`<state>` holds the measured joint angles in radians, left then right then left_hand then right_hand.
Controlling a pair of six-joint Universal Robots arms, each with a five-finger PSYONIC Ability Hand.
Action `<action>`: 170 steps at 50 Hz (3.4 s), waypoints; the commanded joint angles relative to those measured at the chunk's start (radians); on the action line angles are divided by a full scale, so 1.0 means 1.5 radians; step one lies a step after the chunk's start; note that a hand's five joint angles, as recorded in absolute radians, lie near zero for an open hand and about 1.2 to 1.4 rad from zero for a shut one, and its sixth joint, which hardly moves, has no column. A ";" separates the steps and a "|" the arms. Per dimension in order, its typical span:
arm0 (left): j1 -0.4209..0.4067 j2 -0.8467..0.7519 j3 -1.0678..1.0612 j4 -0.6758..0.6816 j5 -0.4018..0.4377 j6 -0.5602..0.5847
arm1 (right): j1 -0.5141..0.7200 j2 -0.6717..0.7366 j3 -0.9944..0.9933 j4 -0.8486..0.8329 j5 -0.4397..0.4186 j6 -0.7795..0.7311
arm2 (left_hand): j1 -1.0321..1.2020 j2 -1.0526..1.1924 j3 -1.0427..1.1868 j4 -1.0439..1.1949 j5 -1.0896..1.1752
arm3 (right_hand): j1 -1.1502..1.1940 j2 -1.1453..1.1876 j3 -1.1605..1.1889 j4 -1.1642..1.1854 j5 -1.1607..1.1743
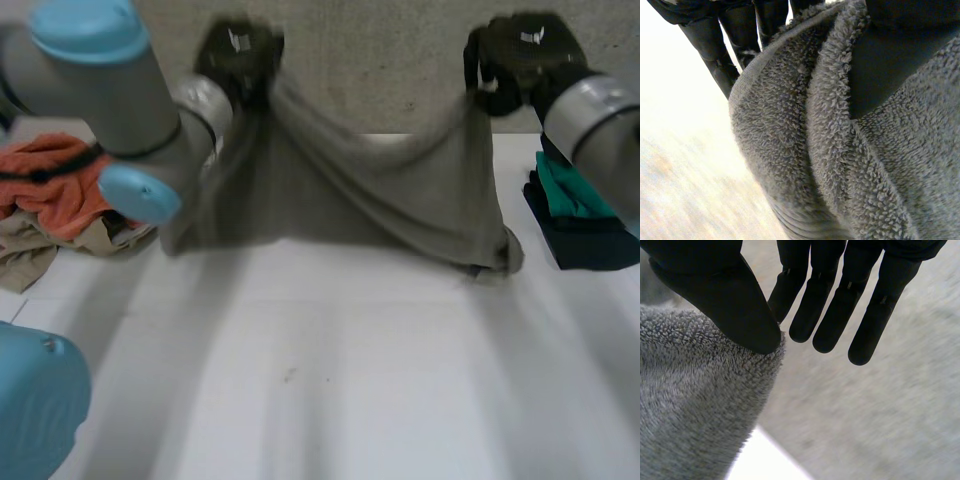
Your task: Fold the laundry.
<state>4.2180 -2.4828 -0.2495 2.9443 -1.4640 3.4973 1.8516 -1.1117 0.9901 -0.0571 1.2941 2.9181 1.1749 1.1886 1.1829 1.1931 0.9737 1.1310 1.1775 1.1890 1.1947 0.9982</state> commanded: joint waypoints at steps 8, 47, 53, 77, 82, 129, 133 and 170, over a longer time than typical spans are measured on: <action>-0.005 0.152 -0.206 -0.011 -0.079 -0.063 | 0.052 -0.008 0.067 -0.135 0.018 -0.013 | 0.136 0.127 0.131 0.124 0.154 | 0.177 0.146 0.138 0.134 0.149; 0.272 0.295 -0.805 0.003 0.169 0.036 | -0.045 0.010 0.282 0.174 0.011 -0.264 | -0.598 -0.607 -0.604 -0.611 -0.581 | -0.436 -0.467 -0.475 -0.479 -0.464; 0.309 0.281 -0.831 0.006 0.209 0.097 | -0.074 0.021 0.326 0.136 -0.009 -0.263 | -0.467 -0.476 -0.472 -0.479 -0.449 | -0.417 -0.448 -0.455 -0.459 -0.444; 0.312 0.264 -0.833 0.028 0.248 0.122 | -0.130 0.114 0.348 -0.041 -0.120 -0.307 | -0.527 -0.537 -0.533 -0.540 -0.510 | -0.295 -0.326 -0.334 -0.338 -0.323; 0.313 0.266 -0.833 0.028 0.248 0.121 | -0.127 0.130 0.333 -0.050 -0.119 -0.302 | -0.531 -0.540 -0.537 -0.544 -0.514 | -0.268 -0.299 -0.306 -0.310 -0.296; 0.308 0.280 -0.824 0.029 0.252 0.106 | -0.157 0.144 0.247 0.079 -0.116 -0.301 | -0.553 -0.562 -0.558 -0.565 -0.535 | -0.326 -0.357 -0.365 -0.369 -0.354; 0.307 0.280 -0.824 0.029 0.251 0.106 | -0.149 0.163 0.244 0.046 -0.114 -0.296 | -0.553 -0.562 -0.558 -0.565 -0.535 | -0.303 -0.334 -0.342 -0.345 -0.331; 0.308 0.277 -0.820 0.028 0.248 0.106 | -0.105 0.230 0.166 -0.055 -0.083 -0.242 | -0.553 -0.562 -0.558 -0.565 -0.535 | -0.043 -0.074 -0.082 -0.086 -0.071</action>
<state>4.6824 -2.0632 -1.4787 2.9866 -1.0894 3.6555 1.6875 -0.7743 1.2405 -0.1394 1.1695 2.5585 0.3584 0.3419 0.3452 0.3357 0.1546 0.7996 0.7999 0.8014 0.7999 0.6131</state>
